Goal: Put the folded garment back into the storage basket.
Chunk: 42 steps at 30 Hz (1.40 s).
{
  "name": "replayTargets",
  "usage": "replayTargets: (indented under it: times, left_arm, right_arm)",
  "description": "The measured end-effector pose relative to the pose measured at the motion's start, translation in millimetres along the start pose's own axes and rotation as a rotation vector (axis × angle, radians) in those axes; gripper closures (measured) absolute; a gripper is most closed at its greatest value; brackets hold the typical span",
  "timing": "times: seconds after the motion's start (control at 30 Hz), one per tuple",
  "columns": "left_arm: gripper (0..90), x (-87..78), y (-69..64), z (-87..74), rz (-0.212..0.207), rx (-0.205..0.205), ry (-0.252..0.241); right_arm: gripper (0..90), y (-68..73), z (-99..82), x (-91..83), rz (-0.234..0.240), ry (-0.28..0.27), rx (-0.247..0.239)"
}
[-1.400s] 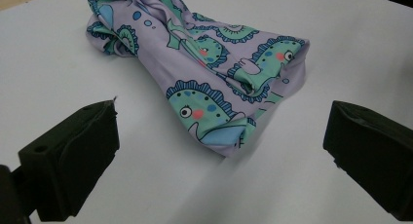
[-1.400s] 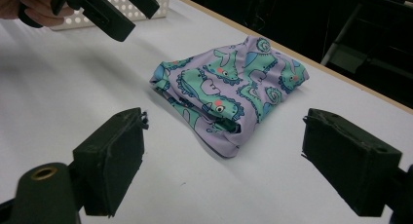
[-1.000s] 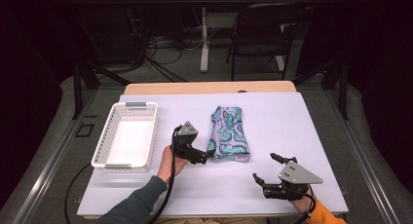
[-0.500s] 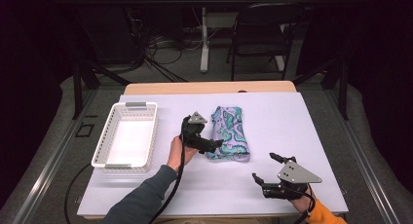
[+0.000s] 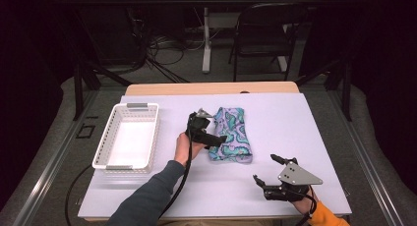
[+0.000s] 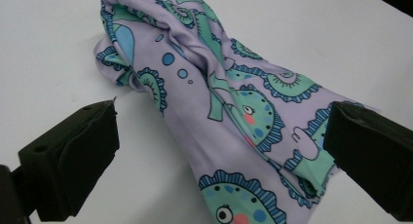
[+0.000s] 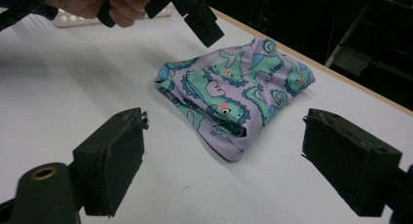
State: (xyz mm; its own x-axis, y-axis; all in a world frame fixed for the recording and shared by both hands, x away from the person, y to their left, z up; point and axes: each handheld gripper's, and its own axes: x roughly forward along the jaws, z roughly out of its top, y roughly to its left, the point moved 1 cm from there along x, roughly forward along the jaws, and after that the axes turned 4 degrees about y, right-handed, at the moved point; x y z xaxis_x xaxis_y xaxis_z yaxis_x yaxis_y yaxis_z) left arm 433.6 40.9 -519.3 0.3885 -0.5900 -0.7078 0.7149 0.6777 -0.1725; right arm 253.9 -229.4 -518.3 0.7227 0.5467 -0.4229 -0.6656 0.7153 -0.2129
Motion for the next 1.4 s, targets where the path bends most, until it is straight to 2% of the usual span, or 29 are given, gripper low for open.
replayTargets:
  times: [0.3,0.33,0.57,0.67,0.73,0.83,0.93,1.0,1.07,1.23,1.33,1.4]
  left_arm:
    - [0.0,13.2,4.4,5.8,-0.003,-0.044,0.025]
    - [0.0,14.7,5.0,6.7,0.001,-0.035,0.034]
    - [0.0,31.3,4.6,9.1,0.012,-0.049,0.077]
    - [1.1,37.8,5.3,12.0,0.02,-0.05,0.11]
    - [4.8,41.7,5.5,13.1,0.021,-0.047,0.129]
    - [16.1,47.6,5.6,11.7,0.021,-0.051,0.164]
    - [19.0,52.8,5.8,9.1,0.017,-0.061,0.191]
    - [28.0,53.8,7.8,7.9,0.001,-0.059,0.2]
    - [32.4,55.7,7.2,6.5,-0.004,-0.071,0.204]
    - [37.9,56.4,6.3,6.2,-0.022,-0.06,0.202]
    - [45.8,56.9,4.1,6.8,-0.034,-0.048,0.207]
    - [51.5,58.1,2.8,6.1,-0.051,-0.055,0.194]
  right_arm:
    - [14.7,-1.0,-0.3,0.9,0.008,-0.002,0.004]
    - [14.7,-0.6,0.0,1.1,0.006,-0.004,0.003]
    - [14.7,0.0,-0.4,1.9,0.008,0.003,-0.002]
    - [14.6,-0.2,-0.7,2.4,0.01,0.007,-0.004]
    - [14.7,-0.6,-1.1,2.4,0.007,0.01,-0.005]
    - [14.7,-0.2,-1.2,1.7,0.009,0.009,-0.003]
    - [14.7,-0.2,-1.2,1.6,0.012,0.009,-0.006]
    - [14.7,-0.1,-1.2,2.1,0.012,0.01,-0.006]
    - [14.7,0.2,-1.1,1.9,0.013,0.011,-0.011]
    - [14.7,0.7,-1.2,2.2,0.018,0.017,-0.011]
    - [14.7,1.6,-1.0,2.4,0.019,0.02,-0.02]
    - [14.7,1.5,-1.4,2.8,0.019,0.023,-0.02]
